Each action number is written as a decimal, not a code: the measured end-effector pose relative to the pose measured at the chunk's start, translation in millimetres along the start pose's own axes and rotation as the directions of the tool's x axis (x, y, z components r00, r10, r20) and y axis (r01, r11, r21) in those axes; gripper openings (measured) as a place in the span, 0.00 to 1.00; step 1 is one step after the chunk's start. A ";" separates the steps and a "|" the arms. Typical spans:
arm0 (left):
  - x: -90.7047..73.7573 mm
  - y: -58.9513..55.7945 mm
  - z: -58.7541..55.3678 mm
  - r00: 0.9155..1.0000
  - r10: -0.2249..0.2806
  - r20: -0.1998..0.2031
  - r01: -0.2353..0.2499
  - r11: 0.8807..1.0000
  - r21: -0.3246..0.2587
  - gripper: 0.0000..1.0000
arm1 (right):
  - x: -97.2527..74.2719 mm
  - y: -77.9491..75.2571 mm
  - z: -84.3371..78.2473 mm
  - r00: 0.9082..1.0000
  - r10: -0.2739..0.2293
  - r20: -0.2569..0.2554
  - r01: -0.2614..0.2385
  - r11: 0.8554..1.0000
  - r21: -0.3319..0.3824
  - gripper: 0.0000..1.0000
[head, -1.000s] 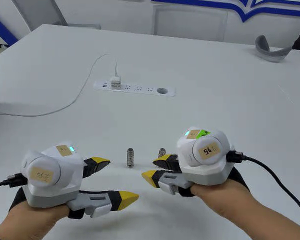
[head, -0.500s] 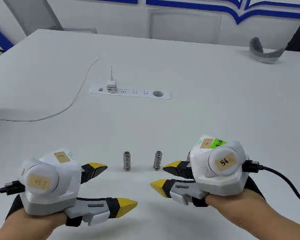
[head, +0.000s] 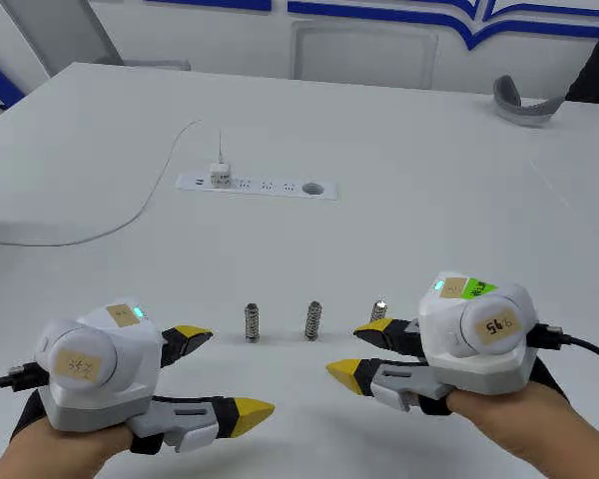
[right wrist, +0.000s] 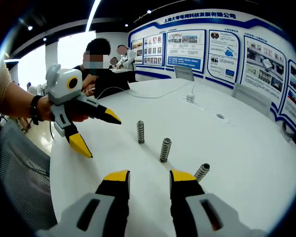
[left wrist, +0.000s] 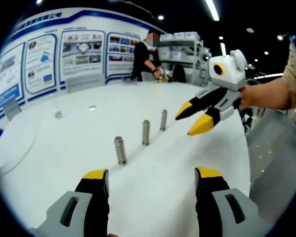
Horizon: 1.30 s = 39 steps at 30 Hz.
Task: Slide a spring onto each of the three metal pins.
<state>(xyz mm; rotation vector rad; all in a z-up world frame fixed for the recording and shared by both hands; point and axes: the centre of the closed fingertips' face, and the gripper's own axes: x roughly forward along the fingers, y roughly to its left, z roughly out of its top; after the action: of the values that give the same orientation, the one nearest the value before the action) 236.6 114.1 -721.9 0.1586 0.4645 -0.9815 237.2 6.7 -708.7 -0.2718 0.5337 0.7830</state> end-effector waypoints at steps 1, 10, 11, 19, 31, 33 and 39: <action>0.0 0.1 -0.1 1.000 0.000 0.000 0.000 1.000 0.000 0.72 | -1.7 -1.7 -1.7 1.000 -0.004 -0.001 0.004 1.000 0.002 0.33; 2.3 -1.2 0.2 1.000 -0.003 -0.001 0.003 1.000 0.000 0.73 | -18.1 -17.3 -11.5 0.999 -0.034 0.007 0.034 0.999 0.028 0.38; 2.5 -1.2 0.2 1.000 -0.003 0.000 0.003 1.000 -0.001 0.73 | -19.0 -18.2 -12.3 0.999 -0.035 0.006 0.035 0.999 0.029 0.38; 1.6 -0.4 -1.4 1.000 -0.003 -0.006 0.003 1.000 -0.003 0.74 | -28.0 -28.6 -19.7 0.999 -0.052 0.008 0.052 0.998 0.037 0.43; 1.3 2.9 -4.0 1.000 0.002 -0.011 -0.003 1.000 -0.010 0.75 | -37.0 -32.0 -22.7 0.999 -0.037 0.030 0.036 0.998 0.043 0.52; 1.3 3.0 -4.2 1.000 0.003 -0.011 -0.003 1.000 -0.010 0.75 | -38.3 -31.9 -23.7 0.999 -0.036 0.034 0.034 0.998 0.047 0.53; 0.8 4.0 -4.6 1.000 0.005 -0.012 -0.005 1.000 -0.013 0.75 | -42.8 -32.6 -24.9 0.998 -0.036 0.053 0.033 0.998 0.055 0.56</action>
<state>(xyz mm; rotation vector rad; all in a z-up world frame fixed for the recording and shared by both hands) 238.9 117.2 -726.7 0.1539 0.4807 -0.9726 227.1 -51.6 -704.8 -0.2091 0.4970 0.7398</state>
